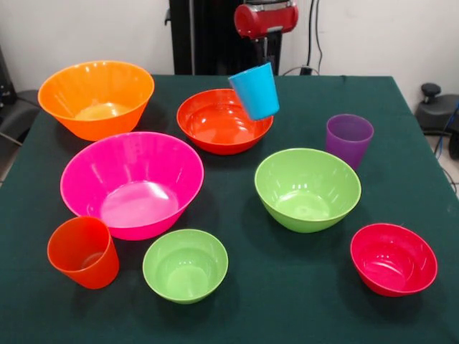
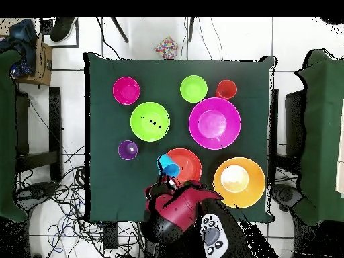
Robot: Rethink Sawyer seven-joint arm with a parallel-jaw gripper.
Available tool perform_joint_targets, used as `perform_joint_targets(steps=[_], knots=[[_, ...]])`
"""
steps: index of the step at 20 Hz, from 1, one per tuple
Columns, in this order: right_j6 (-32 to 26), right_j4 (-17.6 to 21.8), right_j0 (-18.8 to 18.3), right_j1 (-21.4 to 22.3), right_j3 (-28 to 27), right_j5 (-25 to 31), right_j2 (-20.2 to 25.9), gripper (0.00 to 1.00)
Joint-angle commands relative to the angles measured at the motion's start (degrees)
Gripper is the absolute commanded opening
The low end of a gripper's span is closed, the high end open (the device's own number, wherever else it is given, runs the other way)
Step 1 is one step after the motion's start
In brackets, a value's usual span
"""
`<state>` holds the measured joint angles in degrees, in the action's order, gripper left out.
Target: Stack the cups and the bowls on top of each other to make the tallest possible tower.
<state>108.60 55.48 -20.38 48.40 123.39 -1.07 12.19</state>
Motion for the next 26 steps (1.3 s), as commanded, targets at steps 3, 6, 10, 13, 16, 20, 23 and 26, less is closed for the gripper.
perform_joint_targets(steps=[3, 6, 10, 13, 16, 20, 23, 26], knots=[[2.6, 3.7, -2.4, -3.4, -1.4, -2.2, -1.1, 0.0], [2.6, 4.5, -1.1, -4.7, -2.0, -3.3, -3.1, 0.0], [2.3, 5.0, 0.2, -6.6, -3.1, -3.4, -4.7, 0.0], [2.3, 5.1, 1.5, -8.3, -4.4, -3.7, -6.2, 0.0], [2.3, 5.1, 2.9, -10.1, -5.7, -4.4, -7.9, 0.0], [2.5, 4.6, 5.9, -13.3, -8.1, -7.4, -11.5, 0.0], [2.5, 3.6, 8.2, -15.9, -9.8, -9.7, -14.4, 0.0], [2.1, 2.9, 9.4, -17.8, -10.7, -11.6, -16.4, 0.0]])
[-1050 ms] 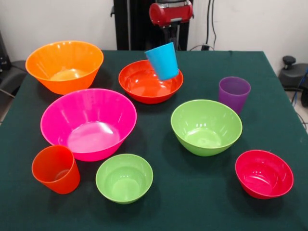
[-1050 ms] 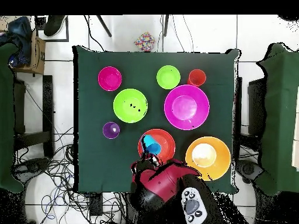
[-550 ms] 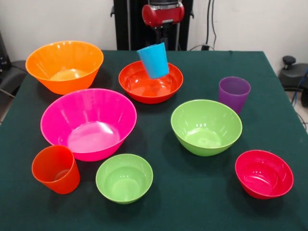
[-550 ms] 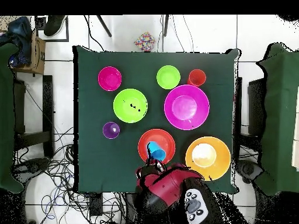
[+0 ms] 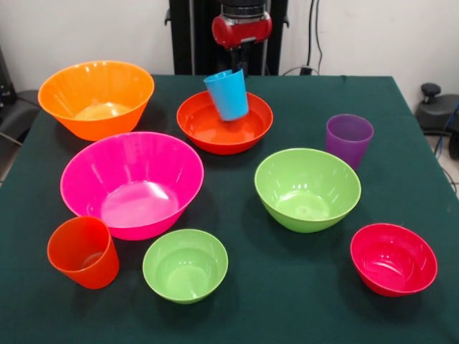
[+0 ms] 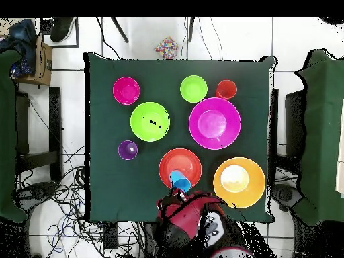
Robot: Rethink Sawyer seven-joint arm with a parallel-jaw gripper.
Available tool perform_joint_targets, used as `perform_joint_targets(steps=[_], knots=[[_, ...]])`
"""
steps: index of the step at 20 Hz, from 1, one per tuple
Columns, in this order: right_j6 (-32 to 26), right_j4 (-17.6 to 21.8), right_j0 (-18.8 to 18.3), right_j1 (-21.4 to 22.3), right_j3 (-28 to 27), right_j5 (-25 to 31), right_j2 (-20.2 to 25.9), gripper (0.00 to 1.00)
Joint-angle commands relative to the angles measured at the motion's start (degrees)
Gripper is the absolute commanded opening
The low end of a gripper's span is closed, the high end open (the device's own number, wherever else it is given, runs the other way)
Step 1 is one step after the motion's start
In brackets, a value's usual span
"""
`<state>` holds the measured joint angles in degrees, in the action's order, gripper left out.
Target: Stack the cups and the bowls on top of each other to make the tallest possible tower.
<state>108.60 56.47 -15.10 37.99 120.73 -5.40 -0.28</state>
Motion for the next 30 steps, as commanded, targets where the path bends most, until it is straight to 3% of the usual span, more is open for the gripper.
perform_joint_targets(steps=[1, 8, 11, 19, 24, 30], knots=[[2.2, 1.6, 4.5, -7.6, -8.4, -7.3, -4.2, 0.0], [1.8, 0.1, 6.7, -10.5, -10.3, -10.0, -7.0, 0.0], [1.7, 1.0, 5.9, -10.7, -10.2, -10.2, -6.9, 0.0], [2.0, 4.7, 1.3, -6.5, -7.7, -5.6, -1.9, 0.0], [1.2, 4.8, -4.5, -0.8, -3.6, 1.3, 6.1, 0.0], [1.2, 3.7, -3.5, -1.4, -4.3, 0.8, 5.2, 0.0]])
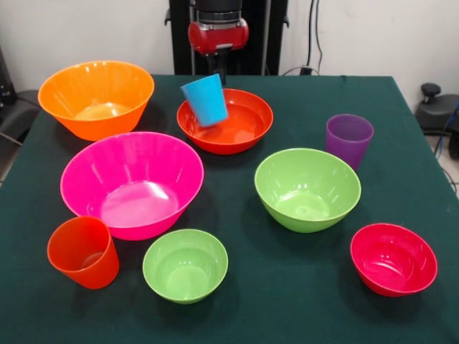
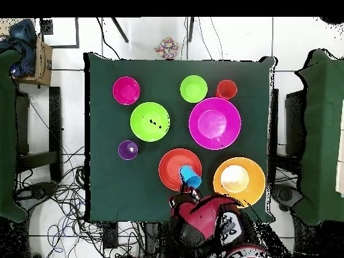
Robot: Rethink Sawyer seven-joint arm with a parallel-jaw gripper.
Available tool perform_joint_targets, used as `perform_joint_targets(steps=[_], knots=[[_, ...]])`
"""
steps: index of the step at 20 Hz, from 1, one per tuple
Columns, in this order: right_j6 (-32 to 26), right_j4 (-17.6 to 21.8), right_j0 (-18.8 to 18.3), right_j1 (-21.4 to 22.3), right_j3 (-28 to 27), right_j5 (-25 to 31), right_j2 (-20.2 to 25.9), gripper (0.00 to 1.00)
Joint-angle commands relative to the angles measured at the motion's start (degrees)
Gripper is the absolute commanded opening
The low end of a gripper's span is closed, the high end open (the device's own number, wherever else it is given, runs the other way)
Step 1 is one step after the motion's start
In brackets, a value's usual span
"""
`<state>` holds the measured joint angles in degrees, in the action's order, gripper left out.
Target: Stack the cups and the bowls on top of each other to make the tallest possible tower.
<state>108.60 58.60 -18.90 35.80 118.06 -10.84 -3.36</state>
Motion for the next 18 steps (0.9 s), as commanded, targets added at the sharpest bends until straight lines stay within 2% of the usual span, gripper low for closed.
perform_joint_targets(steps=[1, 3, 4, 7, 9, 18], knots=[[1.3, 1.7, 0.8, 0.6, -1.9, 5.6, 7.7, 0.0], [2.1, 1.0, 1.7, 0.2, -2.2, 4.5, 6.5, 0.0], [2.6, 0.6, 2.2, 0.1, -2.4, 4.1, 5.9, 1.0], [3.1, 0.3, 2.7, -0.1, -2.7, 2.9, 5.2, 1.0], [2.5, 0.9, 1.7, 0.2, -2.4, 4.6, 6.7, 1.0], [2.2, 1.1, 1.5, 0.1, -2.4, 5.1, 6.7, 1.0]])
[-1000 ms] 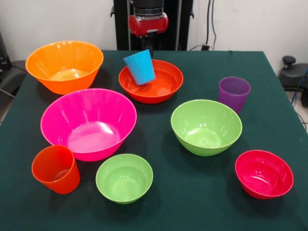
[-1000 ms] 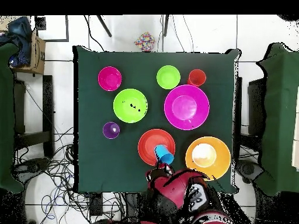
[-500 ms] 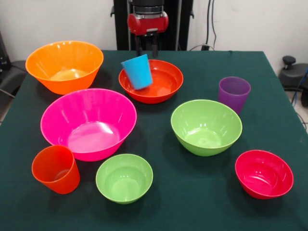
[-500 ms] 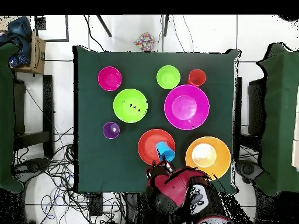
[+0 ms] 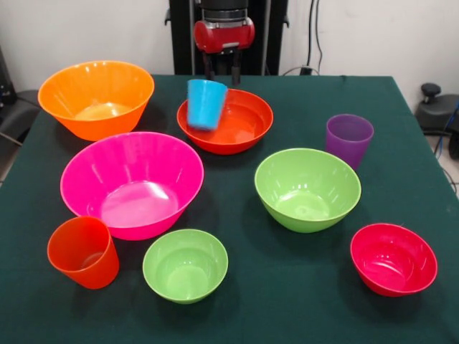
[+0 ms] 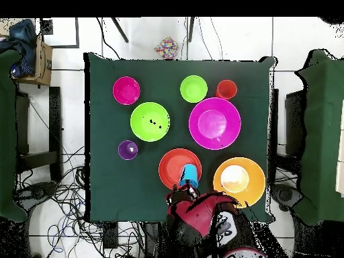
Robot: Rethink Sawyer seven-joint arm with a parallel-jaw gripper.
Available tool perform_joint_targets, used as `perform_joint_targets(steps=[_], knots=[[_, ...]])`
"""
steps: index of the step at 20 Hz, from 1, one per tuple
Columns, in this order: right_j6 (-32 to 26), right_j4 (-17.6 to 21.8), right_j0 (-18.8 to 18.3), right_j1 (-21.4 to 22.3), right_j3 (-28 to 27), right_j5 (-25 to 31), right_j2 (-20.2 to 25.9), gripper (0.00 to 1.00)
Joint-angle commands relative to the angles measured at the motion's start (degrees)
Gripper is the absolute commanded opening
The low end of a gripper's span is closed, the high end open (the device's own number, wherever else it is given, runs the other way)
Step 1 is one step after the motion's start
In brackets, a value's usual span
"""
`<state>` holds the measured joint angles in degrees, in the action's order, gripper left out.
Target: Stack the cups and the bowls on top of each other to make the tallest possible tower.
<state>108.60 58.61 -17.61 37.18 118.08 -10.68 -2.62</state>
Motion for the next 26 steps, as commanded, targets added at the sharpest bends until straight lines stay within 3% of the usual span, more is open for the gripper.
perform_joint_targets(steps=[1, 6, 11, 17, 21, 26], knots=[[2.2, 1.0, 0.2, -1.3, -2.4, 5.1, 6.0, 1.0], [1.7, 0.9, -1.4, -0.5, -1.9, 7.0, 8.0, 1.0], [-0.8, 0.4, -5.9, 1.2, -1.5, 11.4, 12.2, 1.0], [-3.5, 0.5, -9.1, 0.9, -3.6, 15.3, 13.9, 1.0], [-7.1, -0.8, -14.0, 3.2, -2.4, 19.7, 18.6, 1.0], [-5.9, 0.9, -14.3, 2.9, -2.7, 19.9, 19.3, 1.0]])
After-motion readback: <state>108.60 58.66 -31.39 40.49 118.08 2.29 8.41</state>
